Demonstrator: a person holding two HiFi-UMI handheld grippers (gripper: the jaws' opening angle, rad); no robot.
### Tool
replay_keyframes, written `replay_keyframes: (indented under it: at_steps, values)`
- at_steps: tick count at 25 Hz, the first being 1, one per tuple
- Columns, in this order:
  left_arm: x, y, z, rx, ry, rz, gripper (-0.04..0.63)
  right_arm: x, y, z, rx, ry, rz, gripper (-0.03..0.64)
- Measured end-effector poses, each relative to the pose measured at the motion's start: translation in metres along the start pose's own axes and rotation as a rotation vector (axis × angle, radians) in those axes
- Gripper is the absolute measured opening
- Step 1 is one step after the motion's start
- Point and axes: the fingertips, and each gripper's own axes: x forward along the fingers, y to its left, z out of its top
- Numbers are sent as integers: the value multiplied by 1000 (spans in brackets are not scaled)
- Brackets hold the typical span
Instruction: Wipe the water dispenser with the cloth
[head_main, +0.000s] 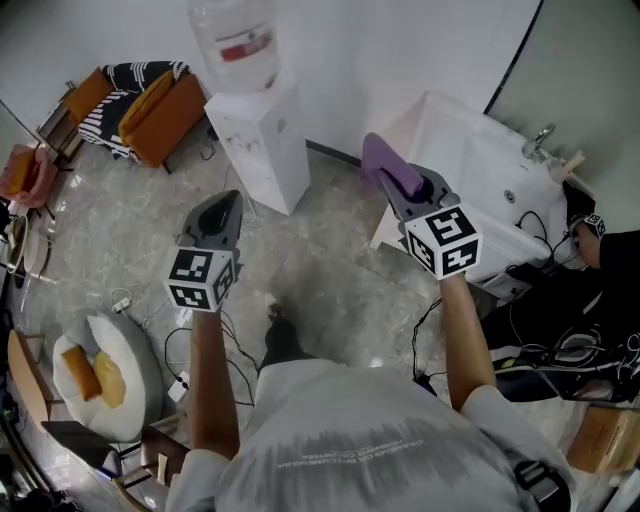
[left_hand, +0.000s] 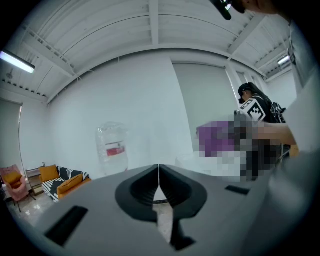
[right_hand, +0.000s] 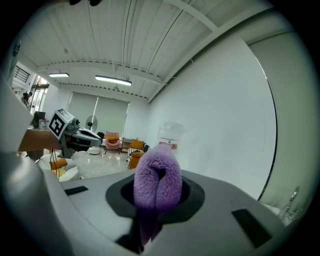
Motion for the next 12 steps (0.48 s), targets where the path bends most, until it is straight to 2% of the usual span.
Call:
replay_keyframes:
  at_steps: [6,9,12]
  values:
    - [62,37,-21,-29,15,-43,17,54,-19,-10,9,12,-25,55]
    - [98,69,-22,-54,6,-62,17,91,-33,-9,8,27,-47,54]
    - [138,107,-21,-48,12,-81,17,137,-48,2,6,39,-74,55]
